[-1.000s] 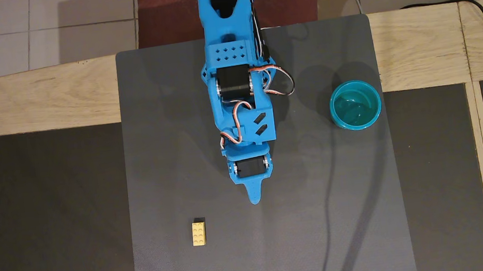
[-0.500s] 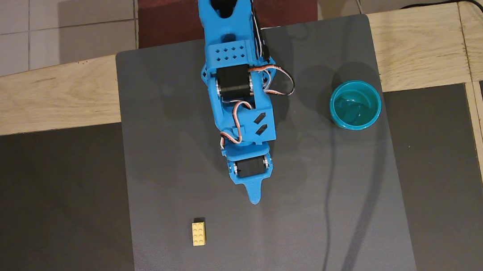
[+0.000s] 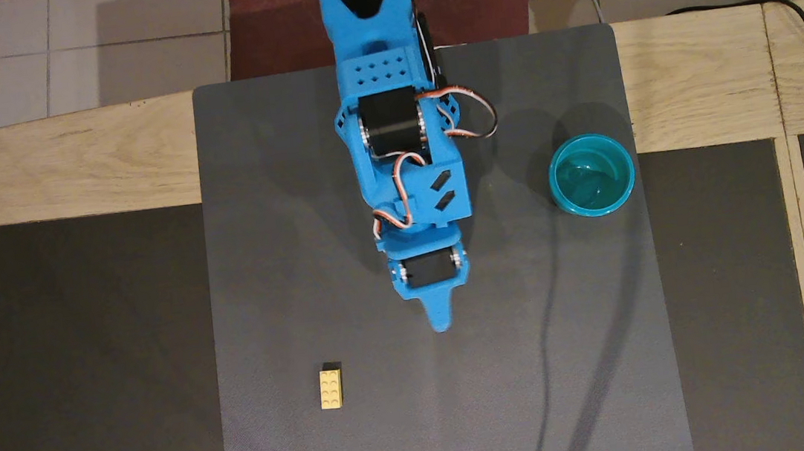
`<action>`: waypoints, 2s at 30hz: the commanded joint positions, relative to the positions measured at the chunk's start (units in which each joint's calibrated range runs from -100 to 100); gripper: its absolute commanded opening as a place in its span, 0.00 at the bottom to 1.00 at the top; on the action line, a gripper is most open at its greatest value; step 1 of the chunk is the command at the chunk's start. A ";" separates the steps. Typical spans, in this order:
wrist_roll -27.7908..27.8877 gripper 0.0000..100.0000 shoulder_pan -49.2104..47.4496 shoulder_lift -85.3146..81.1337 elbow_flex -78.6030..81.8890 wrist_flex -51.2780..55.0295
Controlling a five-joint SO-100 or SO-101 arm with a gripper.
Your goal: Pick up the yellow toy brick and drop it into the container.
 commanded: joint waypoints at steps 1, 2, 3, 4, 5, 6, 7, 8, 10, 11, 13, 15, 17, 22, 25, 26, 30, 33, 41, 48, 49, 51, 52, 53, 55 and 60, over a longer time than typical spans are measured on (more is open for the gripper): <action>-0.83 0.00 -0.96 13.79 -10.67 -0.41; -0.83 0.00 -1.04 17.92 -13.65 -0.41; -0.83 0.00 -1.04 21.89 -16.81 -0.41; -0.78 0.00 -1.04 25.85 -19.88 -0.41; -0.57 0.00 -1.04 29.81 -23.22 -0.41; -0.46 0.00 -0.73 35.04 -27.55 -0.41; -0.41 0.00 -0.35 38.66 -30.71 -0.23; -0.36 0.00 -0.19 43.22 -34.68 0.04; 0.95 0.00 0.12 49.88 -40.00 0.30; 2.04 0.00 0.51 53.59 -42.71 0.21; 4.03 0.00 1.36 59.83 -47.31 0.04; 6.54 0.00 3.52 64.80 -50.92 -0.14; 9.42 0.00 5.92 66.49 -51.92 -0.23; 19.82 0.00 9.48 66.66 -51.19 -0.32; 29.33 0.00 10.87 67.59 -51.01 0.30; 32.42 0.00 11.42 67.42 -50.56 0.39; 41.93 0.00 12.27 66.66 -46.59 0.39; 46.37 0.00 13.35 67.33 -44.97 0.30; 58.92 0.00 19.54 67.67 -44.15 -0.41; 60.12 0.00 21.32 71.55 -43.79 -5.74; 60.17 0.00 21.40 72.81 -43.79 -6.89; 60.23 0.00 21.78 75.60 -43.97 -8.85; 60.43 0.00 22.32 76.52 -44.06 -9.83; 61.17 0.00 22.48 77.03 -44.06 -10.54; 62.47 0.00 23.72 78.13 -43.97 -11.51; 64.41 0.00 25.73 78.63 -44.06 -11.51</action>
